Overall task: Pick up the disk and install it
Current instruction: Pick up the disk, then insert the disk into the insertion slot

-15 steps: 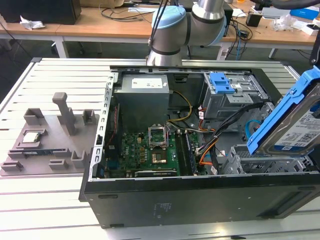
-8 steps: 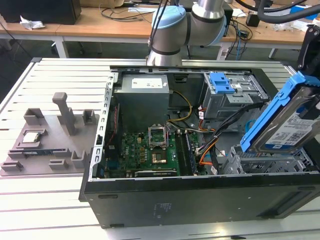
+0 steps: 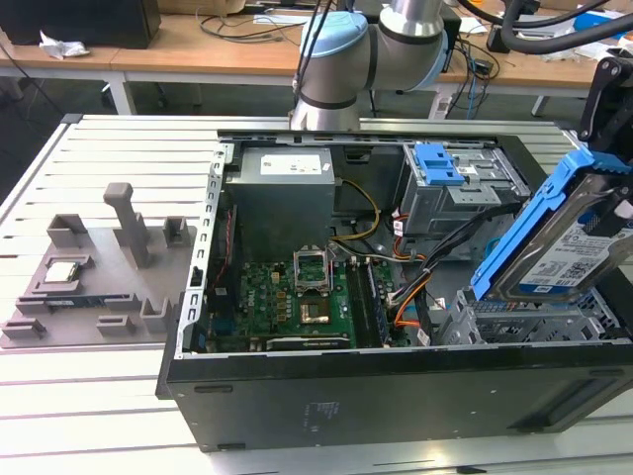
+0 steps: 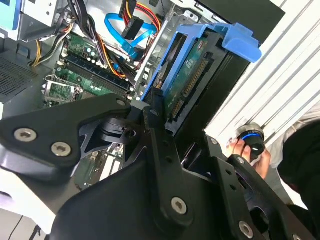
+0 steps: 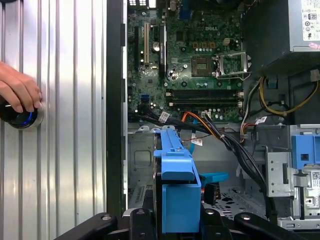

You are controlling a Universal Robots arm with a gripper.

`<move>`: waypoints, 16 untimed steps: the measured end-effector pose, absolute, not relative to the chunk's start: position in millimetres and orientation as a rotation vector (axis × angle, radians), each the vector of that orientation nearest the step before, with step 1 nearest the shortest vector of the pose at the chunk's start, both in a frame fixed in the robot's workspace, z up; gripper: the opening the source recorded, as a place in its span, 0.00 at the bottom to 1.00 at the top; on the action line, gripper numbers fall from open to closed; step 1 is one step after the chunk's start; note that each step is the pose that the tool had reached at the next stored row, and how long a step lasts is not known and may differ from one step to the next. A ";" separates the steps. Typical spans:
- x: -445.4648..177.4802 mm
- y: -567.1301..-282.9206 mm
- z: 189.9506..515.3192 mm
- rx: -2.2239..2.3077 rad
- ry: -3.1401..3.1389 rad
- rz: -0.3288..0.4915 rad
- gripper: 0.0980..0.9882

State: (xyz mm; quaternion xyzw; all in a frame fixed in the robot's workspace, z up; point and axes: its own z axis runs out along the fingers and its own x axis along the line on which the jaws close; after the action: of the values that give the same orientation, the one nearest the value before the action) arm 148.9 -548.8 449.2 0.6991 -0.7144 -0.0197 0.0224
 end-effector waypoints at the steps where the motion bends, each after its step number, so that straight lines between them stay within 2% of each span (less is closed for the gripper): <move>1: 148.9 -548.8 449.2 2.165 -2.213 -0.061 0.30; 16: 154.1 -544.6 431.6 2.165 -2.213 -0.062 0.30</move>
State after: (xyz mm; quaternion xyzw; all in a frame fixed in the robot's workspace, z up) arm 154.1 -544.6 431.6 0.6991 -0.7144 -0.0200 0.0226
